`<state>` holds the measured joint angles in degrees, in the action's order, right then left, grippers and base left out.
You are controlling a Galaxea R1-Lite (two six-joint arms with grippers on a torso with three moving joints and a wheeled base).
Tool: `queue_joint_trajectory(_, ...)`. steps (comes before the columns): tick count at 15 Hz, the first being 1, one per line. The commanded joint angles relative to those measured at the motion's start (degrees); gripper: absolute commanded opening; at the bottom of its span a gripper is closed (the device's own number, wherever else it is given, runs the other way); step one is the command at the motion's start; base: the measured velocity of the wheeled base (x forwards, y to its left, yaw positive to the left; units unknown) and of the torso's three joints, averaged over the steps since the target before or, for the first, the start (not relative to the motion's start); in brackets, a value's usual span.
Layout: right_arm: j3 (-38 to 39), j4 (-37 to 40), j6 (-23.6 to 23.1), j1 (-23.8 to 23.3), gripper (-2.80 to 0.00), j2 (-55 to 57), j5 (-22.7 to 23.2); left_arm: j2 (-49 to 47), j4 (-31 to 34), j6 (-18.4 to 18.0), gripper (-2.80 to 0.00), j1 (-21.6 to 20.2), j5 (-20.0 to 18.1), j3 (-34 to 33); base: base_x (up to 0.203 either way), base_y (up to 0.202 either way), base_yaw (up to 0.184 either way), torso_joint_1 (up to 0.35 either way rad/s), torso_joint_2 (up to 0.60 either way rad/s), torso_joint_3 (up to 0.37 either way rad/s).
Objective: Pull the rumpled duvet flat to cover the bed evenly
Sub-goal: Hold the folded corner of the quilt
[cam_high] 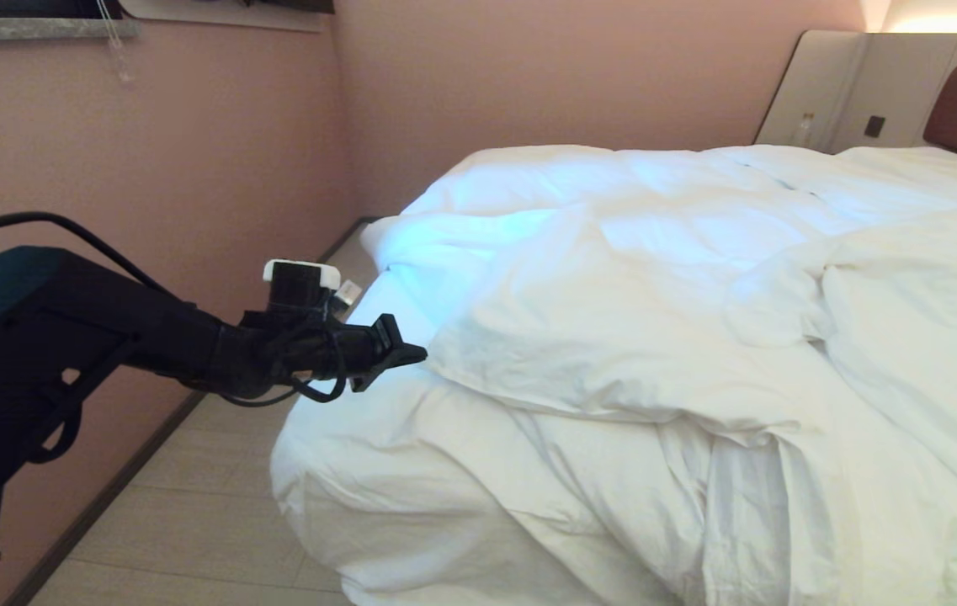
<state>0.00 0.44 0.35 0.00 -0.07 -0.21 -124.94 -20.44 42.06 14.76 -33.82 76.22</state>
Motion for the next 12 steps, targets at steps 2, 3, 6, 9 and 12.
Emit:
queue_joint_trajectory(2,0.00,0.00,0.00,0.00,-2.80,0.07,0.03,-0.20,-0.35,0.04,-2.80,0.18,-0.28,0.34,0.000,0.000,0.000,0.000,0.00,0.000)
queue_joint_trajectory(3,0.00,0.00,0.00,0.00,-2.80,0.07,0.03,-0.21,-1.34,0.04,-2.80,0.18,-0.37,0.25,0.000,0.000,0.000,0.000,0.00,0.000)
queue_joint_trajectory(6,0.00,0.00,0.00,0.00,-2.80,0.07,0.03,-1.83,-5.53,0.28,-2.80,0.73,-0.15,0.15,0.000,0.000,0.000,0.000,0.00,0.000)
queue_joint_trajectory(9,0.00,-0.05,0.00,0.00,-2.80,0.07,0.03,-2.06,-5.84,0.40,-2.80,0.88,-0.11,0.00,0.000,0.000,0.000,0.000,0.00,0.000)
queue_joint_trajectory(12,0.00,0.00,0.00,0.00,-2.80,0.07,0.03,-0.90,-5.57,0.48,-2.80,0.88,0.07,-0.70,0.000,0.000,0.000,0.000,0.00,0.000)
